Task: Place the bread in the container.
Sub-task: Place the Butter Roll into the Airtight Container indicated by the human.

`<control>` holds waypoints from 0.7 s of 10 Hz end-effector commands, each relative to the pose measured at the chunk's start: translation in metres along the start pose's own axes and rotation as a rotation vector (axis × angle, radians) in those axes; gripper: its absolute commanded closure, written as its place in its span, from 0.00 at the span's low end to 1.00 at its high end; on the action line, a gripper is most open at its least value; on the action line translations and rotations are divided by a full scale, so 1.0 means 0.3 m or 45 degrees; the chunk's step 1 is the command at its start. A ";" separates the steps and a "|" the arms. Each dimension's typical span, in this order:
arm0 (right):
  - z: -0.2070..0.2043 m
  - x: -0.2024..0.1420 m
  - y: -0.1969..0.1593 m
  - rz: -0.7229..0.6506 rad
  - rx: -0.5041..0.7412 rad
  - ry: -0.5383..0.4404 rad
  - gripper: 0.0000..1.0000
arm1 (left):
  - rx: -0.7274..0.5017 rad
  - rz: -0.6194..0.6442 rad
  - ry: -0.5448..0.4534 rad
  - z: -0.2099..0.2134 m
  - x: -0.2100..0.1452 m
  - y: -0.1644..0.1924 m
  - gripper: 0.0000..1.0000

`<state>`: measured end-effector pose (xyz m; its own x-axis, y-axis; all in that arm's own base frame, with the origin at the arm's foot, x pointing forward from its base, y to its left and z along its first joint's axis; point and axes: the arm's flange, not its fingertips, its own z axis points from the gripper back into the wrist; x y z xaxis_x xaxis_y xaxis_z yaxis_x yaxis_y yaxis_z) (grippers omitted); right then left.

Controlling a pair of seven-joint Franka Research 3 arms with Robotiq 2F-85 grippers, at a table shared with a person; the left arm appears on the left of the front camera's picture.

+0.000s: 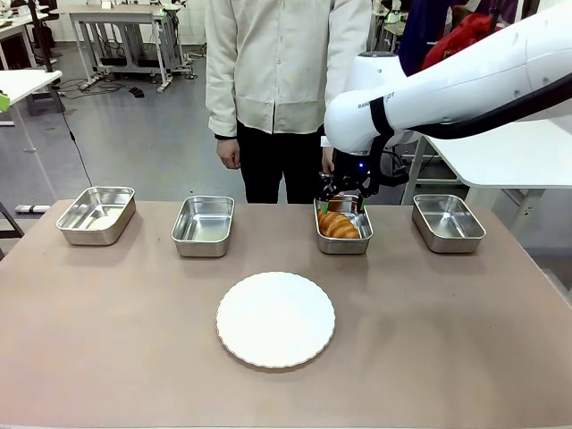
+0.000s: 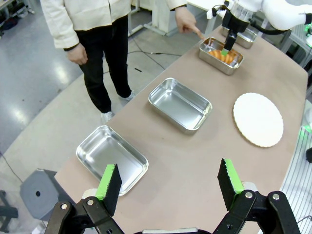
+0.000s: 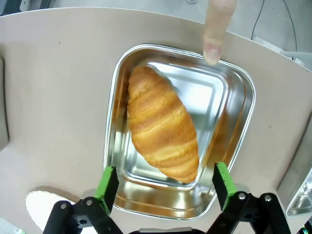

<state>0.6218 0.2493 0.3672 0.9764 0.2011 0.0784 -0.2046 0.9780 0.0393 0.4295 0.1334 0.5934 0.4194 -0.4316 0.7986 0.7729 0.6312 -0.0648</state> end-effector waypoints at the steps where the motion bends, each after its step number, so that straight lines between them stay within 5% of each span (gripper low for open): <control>1: 0.004 0.006 -0.003 0.010 0.004 -0.016 0.00 | -0.008 -0.018 -0.014 0.001 -0.001 -0.004 0.00; 7: 0.081 -0.055 0.016 0.027 -0.014 -0.056 0.00 | -0.008 -0.018 -0.014 0.001 -0.001 -0.004 0.00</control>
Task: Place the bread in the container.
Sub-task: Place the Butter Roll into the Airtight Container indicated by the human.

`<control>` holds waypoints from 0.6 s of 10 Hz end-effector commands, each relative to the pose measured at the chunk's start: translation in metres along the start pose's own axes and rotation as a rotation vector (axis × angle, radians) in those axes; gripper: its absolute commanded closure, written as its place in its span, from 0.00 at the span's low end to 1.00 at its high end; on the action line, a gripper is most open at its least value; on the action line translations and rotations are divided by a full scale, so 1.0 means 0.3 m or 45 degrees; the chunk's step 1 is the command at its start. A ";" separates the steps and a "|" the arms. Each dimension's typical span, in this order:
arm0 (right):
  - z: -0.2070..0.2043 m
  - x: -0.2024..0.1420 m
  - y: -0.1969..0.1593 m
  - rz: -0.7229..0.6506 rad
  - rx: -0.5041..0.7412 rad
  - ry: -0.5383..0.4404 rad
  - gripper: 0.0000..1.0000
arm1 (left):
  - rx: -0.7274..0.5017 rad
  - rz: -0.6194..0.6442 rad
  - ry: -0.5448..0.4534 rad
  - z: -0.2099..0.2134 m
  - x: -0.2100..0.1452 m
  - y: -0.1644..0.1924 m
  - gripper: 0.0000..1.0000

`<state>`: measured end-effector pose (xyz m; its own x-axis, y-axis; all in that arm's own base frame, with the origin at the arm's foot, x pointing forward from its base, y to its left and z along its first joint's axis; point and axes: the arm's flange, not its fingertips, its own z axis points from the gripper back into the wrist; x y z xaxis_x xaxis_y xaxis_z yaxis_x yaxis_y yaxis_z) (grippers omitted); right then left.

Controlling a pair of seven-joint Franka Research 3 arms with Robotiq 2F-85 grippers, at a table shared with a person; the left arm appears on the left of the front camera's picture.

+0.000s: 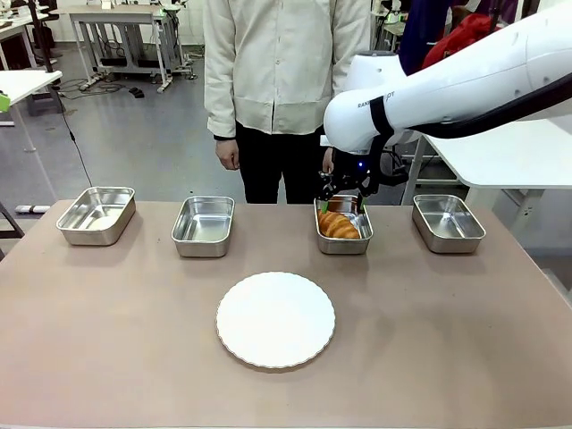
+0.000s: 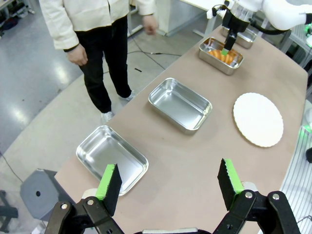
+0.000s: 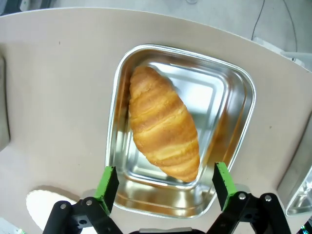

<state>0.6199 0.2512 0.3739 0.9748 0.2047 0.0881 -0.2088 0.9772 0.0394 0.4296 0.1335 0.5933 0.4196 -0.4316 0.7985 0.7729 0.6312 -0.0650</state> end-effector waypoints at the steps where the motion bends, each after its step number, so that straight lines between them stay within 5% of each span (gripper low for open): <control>1: 0.148 -0.126 0.035 0.049 -0.046 -0.097 0.00 | -0.008 -0.018 -0.014 0.001 -0.001 -0.004 0.00; 6: 0.385 -0.544 0.104 0.153 -0.141 -0.289 0.00 | -0.008 -0.018 -0.014 0.001 -0.001 -0.004 0.00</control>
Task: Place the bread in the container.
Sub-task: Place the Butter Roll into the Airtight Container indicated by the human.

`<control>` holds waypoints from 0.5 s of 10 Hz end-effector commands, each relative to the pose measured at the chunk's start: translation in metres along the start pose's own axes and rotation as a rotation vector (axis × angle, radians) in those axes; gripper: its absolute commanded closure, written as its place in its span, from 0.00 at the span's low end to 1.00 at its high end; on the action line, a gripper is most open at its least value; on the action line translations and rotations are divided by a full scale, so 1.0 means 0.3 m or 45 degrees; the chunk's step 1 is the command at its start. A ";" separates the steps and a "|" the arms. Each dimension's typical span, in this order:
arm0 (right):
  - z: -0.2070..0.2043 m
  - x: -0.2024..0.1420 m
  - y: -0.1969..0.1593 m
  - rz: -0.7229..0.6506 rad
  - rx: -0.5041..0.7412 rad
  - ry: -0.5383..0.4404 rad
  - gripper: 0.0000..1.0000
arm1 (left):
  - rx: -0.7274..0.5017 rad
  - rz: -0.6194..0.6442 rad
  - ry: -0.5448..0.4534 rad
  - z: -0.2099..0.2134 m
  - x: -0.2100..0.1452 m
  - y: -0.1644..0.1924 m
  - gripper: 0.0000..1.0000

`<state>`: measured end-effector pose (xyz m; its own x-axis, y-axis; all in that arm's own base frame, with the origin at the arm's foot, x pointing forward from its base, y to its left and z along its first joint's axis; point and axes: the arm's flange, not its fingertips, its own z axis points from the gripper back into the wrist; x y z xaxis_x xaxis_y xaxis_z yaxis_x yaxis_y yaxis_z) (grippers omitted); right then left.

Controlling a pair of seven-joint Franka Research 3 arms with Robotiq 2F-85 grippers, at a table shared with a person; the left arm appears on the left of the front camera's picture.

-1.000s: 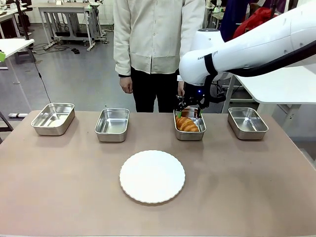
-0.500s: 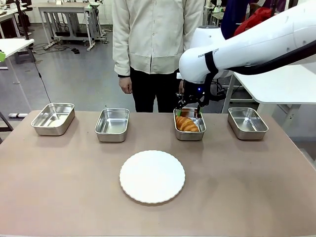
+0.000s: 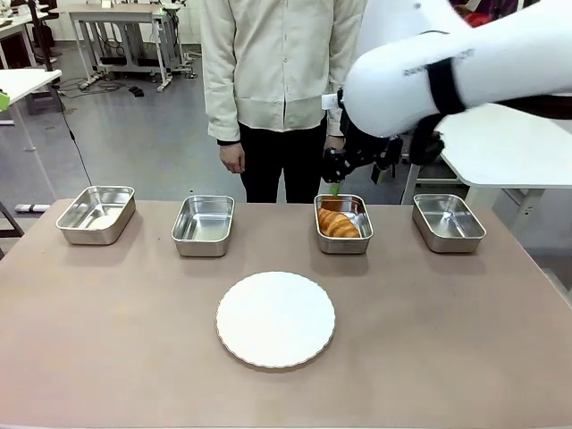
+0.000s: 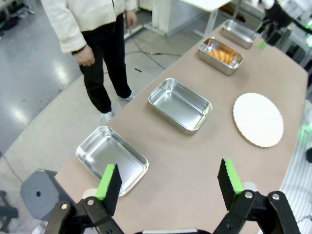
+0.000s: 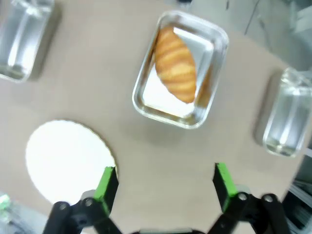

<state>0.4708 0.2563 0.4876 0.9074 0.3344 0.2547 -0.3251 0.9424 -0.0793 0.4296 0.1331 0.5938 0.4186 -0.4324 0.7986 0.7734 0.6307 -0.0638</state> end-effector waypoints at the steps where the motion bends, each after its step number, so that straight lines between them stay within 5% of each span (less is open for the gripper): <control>1: 0.013 -0.212 -0.010 -0.017 -0.010 -0.090 0.00 | -0.008 -0.016 -0.014 0.001 -0.003 -0.004 0.00; 5: 0.027 -0.458 -0.040 -0.001 0.074 -0.143 0.00 | -0.008 -0.016 -0.014 0.001 -0.003 -0.004 0.00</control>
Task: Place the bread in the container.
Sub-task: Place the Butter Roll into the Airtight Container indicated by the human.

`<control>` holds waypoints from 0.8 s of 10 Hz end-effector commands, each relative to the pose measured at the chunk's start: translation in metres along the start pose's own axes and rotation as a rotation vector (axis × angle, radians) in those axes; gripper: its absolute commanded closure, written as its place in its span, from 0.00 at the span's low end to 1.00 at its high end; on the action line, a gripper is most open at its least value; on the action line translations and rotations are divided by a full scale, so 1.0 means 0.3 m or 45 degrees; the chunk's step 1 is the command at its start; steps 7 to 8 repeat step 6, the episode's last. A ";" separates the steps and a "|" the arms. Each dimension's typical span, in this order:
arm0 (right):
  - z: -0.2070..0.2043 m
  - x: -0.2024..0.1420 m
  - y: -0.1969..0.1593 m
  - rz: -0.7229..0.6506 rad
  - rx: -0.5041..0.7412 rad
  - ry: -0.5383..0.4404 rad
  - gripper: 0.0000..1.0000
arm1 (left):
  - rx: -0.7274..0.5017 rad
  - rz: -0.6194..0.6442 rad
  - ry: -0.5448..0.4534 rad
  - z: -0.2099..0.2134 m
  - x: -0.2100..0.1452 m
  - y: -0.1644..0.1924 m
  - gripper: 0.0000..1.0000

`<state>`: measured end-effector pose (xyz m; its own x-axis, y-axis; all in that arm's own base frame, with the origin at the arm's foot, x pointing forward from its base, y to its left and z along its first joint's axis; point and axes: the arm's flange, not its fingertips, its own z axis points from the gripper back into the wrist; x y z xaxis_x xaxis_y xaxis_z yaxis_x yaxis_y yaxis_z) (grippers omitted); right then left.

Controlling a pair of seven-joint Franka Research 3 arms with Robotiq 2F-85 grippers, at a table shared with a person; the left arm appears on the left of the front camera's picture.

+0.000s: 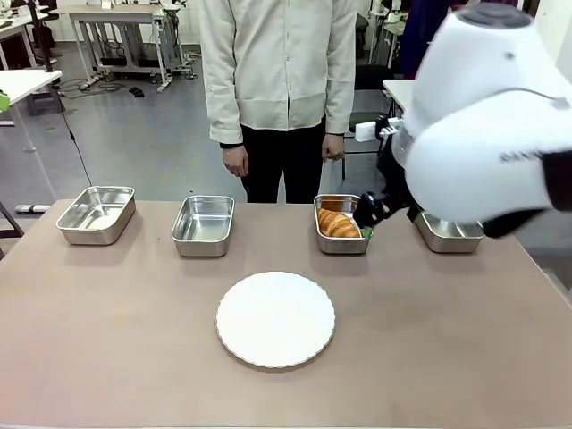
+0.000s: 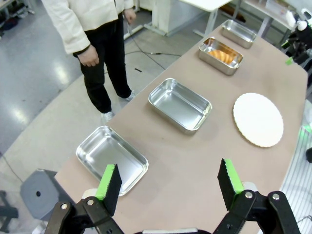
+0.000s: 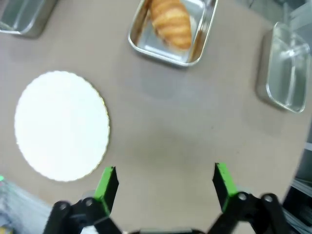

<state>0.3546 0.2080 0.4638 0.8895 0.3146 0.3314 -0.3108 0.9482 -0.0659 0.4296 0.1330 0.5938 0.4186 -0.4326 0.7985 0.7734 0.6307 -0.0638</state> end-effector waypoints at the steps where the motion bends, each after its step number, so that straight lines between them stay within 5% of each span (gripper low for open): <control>1: -0.009 -0.055 -0.039 0.013 0.095 -0.051 0.00 | -0.008 -0.016 -0.014 0.001 -0.003 -0.003 0.00; 8: 0.000 -0.038 -0.013 -0.014 0.022 -0.015 0.00 | -0.008 -0.016 -0.014 0.001 -0.003 -0.003 0.00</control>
